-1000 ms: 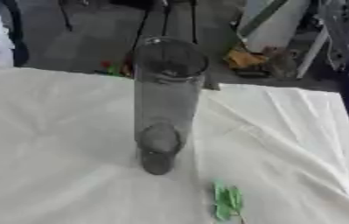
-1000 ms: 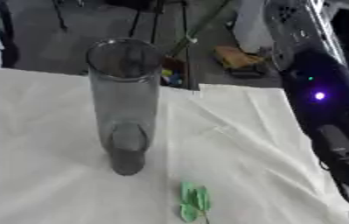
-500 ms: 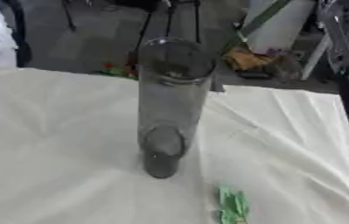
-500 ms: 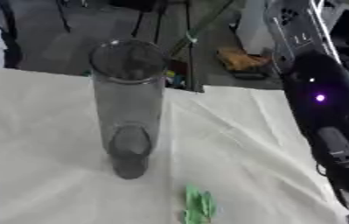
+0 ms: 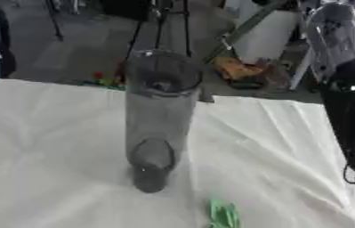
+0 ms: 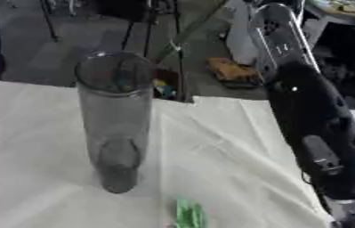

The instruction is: Arrange flowers into the vase.

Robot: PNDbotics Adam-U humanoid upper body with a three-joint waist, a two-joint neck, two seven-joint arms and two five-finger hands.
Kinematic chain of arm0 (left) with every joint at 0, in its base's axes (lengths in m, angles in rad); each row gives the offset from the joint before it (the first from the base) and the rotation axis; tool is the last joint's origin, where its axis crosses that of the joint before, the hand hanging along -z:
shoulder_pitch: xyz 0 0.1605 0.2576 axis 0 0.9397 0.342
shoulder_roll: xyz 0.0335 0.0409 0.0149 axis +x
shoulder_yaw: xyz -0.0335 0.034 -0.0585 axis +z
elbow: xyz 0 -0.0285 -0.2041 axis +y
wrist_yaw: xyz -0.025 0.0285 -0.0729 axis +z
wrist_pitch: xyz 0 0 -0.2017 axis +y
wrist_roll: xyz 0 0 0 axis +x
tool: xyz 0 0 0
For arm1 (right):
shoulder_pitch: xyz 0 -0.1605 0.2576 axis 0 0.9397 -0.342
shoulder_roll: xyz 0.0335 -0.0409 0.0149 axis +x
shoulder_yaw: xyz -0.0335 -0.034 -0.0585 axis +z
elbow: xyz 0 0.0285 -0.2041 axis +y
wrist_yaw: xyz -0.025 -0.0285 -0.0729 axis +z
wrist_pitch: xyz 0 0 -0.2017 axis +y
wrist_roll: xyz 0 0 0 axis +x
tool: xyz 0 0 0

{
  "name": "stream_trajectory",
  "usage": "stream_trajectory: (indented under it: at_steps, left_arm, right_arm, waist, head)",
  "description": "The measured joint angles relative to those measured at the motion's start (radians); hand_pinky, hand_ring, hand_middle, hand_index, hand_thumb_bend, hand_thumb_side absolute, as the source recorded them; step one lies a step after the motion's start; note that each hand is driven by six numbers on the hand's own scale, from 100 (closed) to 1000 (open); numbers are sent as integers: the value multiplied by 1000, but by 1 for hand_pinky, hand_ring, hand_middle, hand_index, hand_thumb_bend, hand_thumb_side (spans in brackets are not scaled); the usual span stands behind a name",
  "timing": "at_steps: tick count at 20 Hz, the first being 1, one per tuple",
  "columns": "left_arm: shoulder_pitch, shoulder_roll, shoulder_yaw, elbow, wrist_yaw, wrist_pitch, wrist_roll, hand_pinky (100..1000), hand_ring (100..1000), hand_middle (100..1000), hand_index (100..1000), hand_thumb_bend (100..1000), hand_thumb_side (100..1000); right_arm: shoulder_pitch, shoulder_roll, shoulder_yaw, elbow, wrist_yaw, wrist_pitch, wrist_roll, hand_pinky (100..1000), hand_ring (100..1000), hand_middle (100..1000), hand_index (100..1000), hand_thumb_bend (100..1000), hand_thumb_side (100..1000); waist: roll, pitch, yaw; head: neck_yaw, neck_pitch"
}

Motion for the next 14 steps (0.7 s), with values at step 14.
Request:
stream_trajectory:
  at_steps: [14]
  left_arm:
    - [0, -8, 0, 0, 5, 2, -6, 736, 794, 885, 936, 100, 1000]
  right_arm:
    - [-40, 23, -13, -8, -65, -14, 22, 100, 100, 100, 100, 100, 504]
  waist:
    - [3, 6, 22]
  head:
    - [-43, -24]
